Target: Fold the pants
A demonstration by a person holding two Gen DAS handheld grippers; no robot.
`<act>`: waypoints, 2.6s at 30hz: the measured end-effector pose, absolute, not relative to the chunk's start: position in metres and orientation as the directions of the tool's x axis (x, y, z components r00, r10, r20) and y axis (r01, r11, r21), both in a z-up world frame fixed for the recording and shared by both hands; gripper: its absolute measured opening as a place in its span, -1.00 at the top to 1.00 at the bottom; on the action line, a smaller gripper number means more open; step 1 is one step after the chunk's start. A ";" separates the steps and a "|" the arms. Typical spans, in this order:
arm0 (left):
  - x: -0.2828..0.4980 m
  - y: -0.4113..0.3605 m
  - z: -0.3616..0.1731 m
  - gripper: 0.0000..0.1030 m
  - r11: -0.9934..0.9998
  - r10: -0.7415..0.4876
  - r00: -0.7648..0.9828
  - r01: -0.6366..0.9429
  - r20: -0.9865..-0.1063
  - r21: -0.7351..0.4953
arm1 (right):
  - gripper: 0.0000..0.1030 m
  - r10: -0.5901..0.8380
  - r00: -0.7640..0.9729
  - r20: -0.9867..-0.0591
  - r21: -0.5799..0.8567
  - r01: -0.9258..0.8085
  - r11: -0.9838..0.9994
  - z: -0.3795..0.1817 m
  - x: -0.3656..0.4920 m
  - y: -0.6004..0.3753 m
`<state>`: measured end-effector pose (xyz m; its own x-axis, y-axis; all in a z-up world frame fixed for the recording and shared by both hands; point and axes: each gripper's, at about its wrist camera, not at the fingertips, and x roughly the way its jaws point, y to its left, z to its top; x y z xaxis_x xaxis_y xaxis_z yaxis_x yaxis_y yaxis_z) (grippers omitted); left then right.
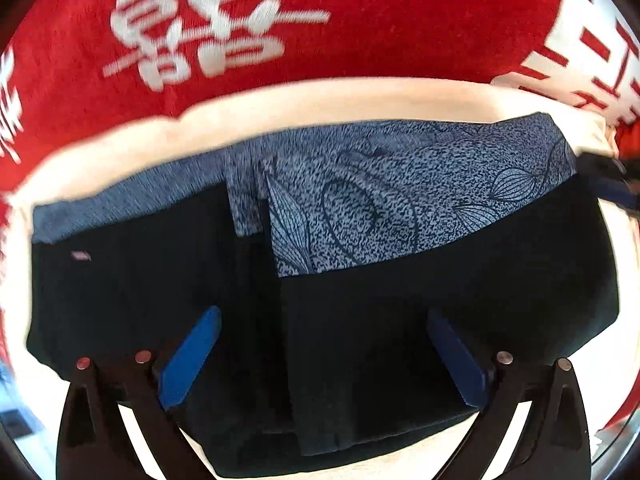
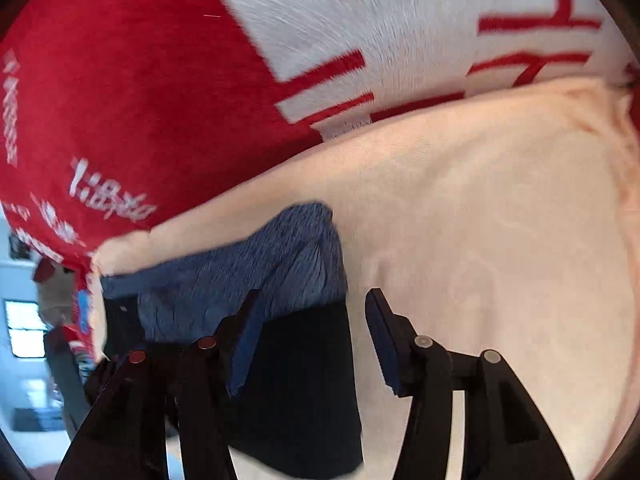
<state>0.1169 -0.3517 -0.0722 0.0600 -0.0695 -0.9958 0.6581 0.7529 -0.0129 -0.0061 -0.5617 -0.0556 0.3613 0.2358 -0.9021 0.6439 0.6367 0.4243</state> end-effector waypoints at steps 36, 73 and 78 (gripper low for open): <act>0.099 -0.229 -0.033 -1.00 0.842 -0.052 0.093 0.540 -0.994 0.006 | 0.23 0.260 0.365 -0.894 0.415 0.456 0.787 -0.039 0.063 -0.409; 0.159 -0.122 -0.056 -1.00 0.930 0.004 0.054 0.366 -0.999 0.023 | -0.08 0.145 0.116 -0.983 0.177 0.360 0.916 -0.052 0.093 -0.302; 0.165 -0.121 -0.062 -1.00 0.934 -0.004 0.049 0.358 -0.999 0.014 | -0.11 0.148 0.103 -0.984 0.175 0.344 0.922 -0.055 0.091 -0.299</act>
<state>0.1648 -0.1214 -0.0622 0.0494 -0.0036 -0.9988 0.3577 0.9337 0.0144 0.0914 -0.2992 -0.0549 0.1030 0.1484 -0.9835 0.3442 0.9224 0.1752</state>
